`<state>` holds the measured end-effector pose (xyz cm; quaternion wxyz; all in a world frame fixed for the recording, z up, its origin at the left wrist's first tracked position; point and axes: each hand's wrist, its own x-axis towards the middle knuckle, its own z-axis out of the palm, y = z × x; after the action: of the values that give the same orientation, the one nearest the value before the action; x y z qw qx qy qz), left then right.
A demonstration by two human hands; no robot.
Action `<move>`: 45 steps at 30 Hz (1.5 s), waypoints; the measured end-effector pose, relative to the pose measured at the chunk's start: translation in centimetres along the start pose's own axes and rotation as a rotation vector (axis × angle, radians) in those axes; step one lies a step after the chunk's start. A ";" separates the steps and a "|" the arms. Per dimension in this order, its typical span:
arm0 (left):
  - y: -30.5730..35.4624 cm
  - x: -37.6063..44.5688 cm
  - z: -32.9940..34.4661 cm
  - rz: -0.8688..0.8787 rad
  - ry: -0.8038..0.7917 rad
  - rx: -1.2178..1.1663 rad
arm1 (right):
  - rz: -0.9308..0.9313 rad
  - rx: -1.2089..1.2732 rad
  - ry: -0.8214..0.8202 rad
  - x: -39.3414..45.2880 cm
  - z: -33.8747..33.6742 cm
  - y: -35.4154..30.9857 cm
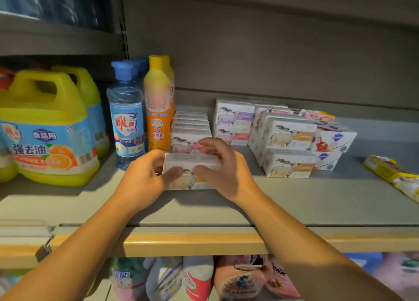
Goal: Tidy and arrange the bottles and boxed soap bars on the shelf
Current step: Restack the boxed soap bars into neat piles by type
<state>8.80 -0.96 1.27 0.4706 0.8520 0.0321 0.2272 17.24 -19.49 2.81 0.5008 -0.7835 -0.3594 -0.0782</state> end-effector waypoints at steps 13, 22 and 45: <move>-1.2 1.0 -0.4 -0.150 0.102 -0.055 | 0.075 0.188 -0.219 -0.2 -0.5 2.1; -0.4 0.5 -0.7 -0.185 0.031 -0.538 | 0.115 0.274 -0.064 -0.1 0.2 1.8; 0.0 0.3 -0.3 -0.061 -0.014 -0.167 | 0.497 0.624 0.008 1.1 -0.5 2.0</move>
<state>8.94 -0.66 1.54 0.5467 0.8101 0.0357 0.2087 19.47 -19.86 2.09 0.7198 -0.6565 -0.1636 0.1554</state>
